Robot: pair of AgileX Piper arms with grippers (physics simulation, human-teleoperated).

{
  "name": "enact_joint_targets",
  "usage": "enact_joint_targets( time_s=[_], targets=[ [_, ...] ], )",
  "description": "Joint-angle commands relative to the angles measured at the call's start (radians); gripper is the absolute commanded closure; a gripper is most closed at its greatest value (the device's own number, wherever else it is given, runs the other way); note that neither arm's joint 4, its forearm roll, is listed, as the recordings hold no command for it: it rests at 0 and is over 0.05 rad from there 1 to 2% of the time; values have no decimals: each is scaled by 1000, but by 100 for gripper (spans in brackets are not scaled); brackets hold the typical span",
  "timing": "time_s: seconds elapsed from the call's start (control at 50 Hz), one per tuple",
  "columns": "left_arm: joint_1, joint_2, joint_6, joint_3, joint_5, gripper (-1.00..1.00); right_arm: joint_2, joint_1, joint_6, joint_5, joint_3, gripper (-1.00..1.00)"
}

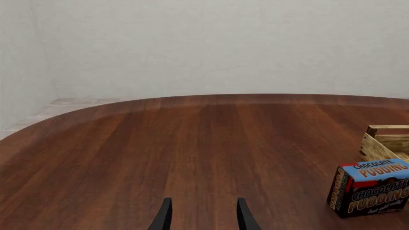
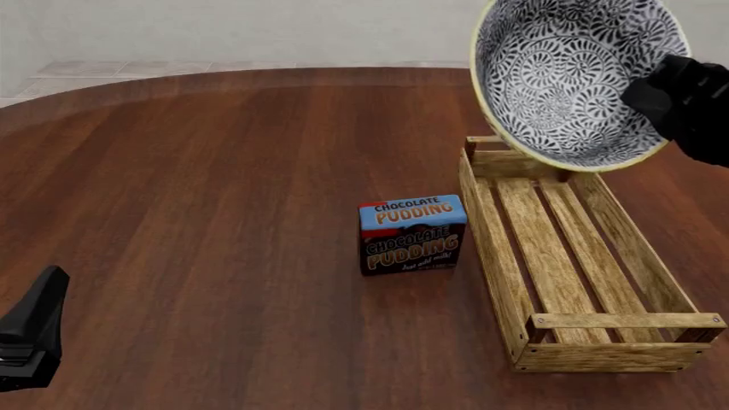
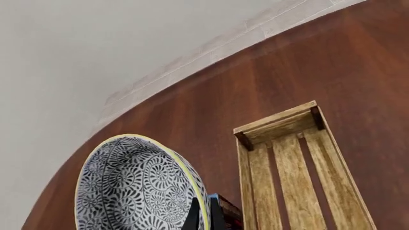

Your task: Pick up the bowl on the left and put it in the tray.

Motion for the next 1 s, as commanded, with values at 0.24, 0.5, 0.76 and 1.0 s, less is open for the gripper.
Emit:
enact_joint_targets(
  time_s=[0.24, 0.5, 0.76, 1.0],
  targets=[
    [0, 0, 0, 0, 0, -100, 54, -91, 76, -89, 76, 100],
    [0, 0, 0, 0, 0, -100, 115, -114, 126, -180, 150, 100],
    [0, 0, 0, 0, 0, -100, 198, -141, 189, -291, 222, 100],
    [0, 0, 0, 0, 0, -100, 276, -186, 223, -369, 257, 100]
  ],
)
